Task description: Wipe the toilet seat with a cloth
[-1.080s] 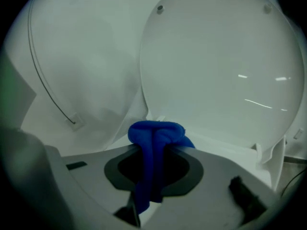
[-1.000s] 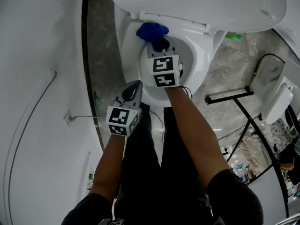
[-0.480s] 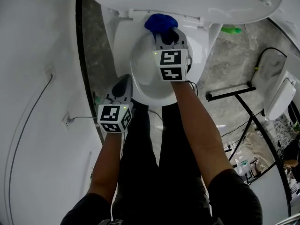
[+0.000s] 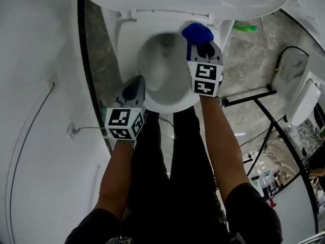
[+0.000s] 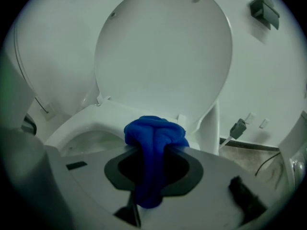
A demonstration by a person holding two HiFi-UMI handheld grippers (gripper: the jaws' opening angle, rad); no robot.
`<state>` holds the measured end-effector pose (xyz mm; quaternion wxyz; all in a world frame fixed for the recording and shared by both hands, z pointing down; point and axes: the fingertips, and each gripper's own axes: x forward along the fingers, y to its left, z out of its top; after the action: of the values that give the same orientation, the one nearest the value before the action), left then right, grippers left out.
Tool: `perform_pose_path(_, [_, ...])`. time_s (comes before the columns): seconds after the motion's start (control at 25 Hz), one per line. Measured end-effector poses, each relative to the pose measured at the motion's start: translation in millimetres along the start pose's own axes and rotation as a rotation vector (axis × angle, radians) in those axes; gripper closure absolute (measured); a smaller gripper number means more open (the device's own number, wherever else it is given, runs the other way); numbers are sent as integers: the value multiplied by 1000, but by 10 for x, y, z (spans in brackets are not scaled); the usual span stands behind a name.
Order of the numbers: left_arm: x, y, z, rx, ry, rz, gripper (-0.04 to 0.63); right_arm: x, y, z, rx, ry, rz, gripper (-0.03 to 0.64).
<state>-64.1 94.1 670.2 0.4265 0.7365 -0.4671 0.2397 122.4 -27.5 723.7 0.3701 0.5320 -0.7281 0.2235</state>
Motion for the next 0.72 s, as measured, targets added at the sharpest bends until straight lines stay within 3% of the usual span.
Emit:
perform_pose_path(0.4, [-61, 98, -149, 44, 22, 11, 586, -433, -336, -671, 22, 72, -73, 535])
perform_pose_path(0.72, [-130, 117, -232, 71, 11, 12, 586, -906, -84, -1289, -72, 170, 8, 535])
